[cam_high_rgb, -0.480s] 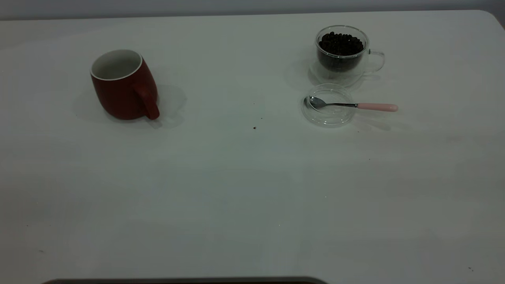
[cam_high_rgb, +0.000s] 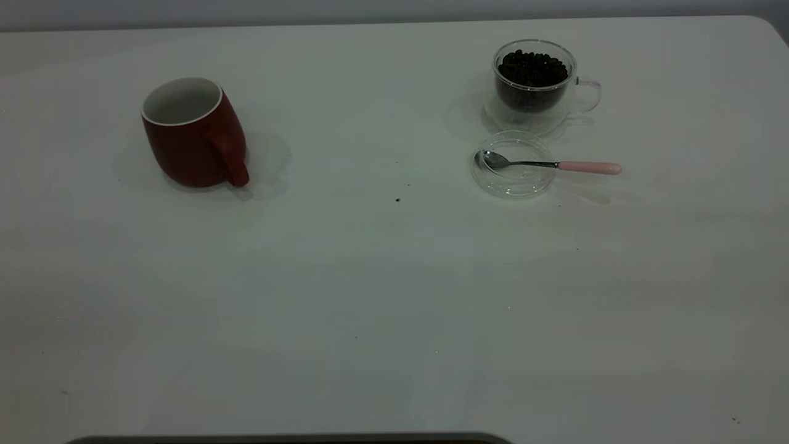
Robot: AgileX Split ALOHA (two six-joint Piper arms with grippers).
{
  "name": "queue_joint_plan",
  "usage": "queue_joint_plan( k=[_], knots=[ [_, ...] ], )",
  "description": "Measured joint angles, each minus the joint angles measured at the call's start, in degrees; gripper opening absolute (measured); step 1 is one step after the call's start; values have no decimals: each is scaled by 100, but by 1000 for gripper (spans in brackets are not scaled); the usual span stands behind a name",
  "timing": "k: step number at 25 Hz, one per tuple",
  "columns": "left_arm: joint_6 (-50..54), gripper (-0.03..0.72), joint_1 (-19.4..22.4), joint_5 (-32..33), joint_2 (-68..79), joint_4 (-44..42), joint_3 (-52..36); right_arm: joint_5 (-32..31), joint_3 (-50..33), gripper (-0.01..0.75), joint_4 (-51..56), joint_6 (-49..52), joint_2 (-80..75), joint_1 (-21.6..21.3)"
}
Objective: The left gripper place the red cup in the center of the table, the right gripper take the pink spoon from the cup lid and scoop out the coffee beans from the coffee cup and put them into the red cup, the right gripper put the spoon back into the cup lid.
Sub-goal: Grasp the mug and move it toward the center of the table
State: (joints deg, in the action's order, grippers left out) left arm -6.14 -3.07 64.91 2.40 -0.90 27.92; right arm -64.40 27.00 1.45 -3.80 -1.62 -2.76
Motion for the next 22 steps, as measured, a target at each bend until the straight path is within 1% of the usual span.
queue_joint_plan(
  k=[18,22],
  knots=[
    [0,586,-8,-10,5,-6,0,0,0,546,0,7,0,0],
    [102,586,-273,-44,382,-170,180,0,0,546,0,7,0,0]
  ],
)
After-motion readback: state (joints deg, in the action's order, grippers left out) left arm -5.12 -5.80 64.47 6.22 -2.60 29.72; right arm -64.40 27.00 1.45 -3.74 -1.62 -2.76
